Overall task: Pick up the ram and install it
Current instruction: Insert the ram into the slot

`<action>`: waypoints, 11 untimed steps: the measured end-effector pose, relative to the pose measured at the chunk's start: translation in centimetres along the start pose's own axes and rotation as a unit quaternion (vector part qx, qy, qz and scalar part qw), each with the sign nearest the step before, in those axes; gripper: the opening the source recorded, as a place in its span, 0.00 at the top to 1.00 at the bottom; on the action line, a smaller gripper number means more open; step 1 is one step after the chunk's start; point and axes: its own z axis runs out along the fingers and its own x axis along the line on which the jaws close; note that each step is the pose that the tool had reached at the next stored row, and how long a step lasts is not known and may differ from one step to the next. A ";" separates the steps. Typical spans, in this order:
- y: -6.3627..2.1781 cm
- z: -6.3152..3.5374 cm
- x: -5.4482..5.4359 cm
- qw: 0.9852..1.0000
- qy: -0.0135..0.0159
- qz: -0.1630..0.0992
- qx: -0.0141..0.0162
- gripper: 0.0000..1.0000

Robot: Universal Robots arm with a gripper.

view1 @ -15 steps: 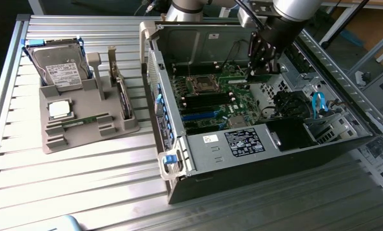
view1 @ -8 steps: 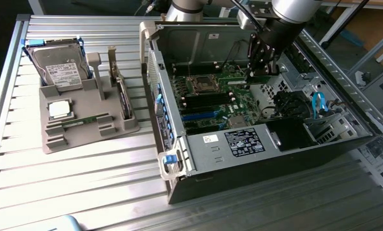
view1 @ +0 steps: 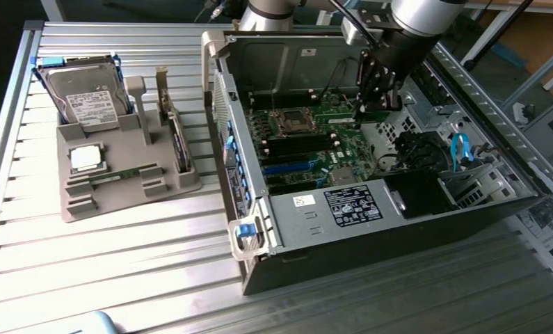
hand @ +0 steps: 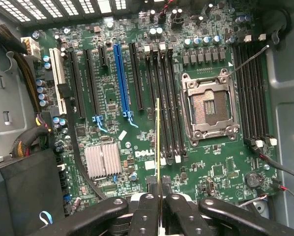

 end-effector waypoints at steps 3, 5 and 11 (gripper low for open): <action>0.00 0.15 0.0 1.000 0.000 0.000 0.000 0.88; 0.00 0.25 0.0 1.000 0.000 0.000 0.000 0.88; -0.01 0.60 0.0 1.000 0.000 0.000 0.000 0.88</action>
